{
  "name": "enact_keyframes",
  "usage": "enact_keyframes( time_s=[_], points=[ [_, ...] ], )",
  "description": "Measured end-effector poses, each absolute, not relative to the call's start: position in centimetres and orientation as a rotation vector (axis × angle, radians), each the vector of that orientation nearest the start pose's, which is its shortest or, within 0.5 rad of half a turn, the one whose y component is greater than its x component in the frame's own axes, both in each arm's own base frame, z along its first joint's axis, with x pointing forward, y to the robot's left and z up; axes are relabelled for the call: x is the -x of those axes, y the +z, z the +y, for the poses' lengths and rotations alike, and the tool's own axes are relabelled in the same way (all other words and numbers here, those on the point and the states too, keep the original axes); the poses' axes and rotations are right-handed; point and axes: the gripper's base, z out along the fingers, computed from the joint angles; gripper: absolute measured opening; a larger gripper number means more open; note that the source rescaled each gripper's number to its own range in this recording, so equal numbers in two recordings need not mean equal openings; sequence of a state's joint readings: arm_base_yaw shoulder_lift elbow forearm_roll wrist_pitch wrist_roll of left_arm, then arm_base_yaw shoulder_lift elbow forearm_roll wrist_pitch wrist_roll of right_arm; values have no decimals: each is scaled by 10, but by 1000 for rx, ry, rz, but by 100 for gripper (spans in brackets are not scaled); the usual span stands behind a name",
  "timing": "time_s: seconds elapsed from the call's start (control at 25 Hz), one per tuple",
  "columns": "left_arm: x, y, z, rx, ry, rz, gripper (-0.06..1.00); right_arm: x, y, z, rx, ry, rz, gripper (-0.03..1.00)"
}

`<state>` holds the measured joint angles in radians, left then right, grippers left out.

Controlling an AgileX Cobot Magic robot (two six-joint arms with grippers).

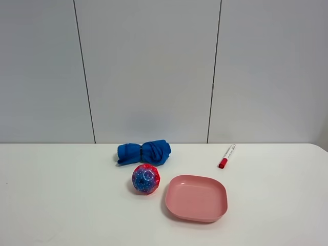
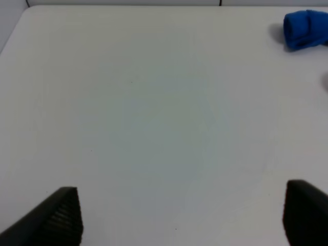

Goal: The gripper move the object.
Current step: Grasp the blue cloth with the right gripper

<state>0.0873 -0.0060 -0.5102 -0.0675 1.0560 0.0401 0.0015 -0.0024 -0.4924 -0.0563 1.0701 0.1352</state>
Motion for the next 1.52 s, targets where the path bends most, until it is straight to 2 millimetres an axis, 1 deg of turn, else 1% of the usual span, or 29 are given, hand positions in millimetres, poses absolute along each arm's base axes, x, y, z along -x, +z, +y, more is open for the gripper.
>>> enact_keyframes(
  time_s=[1.32,1.44,1.52],
  points=[
    [6,281,-6,44,0,2021,100,5,274,-4,-139,18,2053,100],
    [6,281,-6,44,0,2021,100,5,274,-4,-128,16,2054,100],
    [6,281,-6,44,0,2021,100,5,275,-1,-35,9,2056,100]
  ],
)
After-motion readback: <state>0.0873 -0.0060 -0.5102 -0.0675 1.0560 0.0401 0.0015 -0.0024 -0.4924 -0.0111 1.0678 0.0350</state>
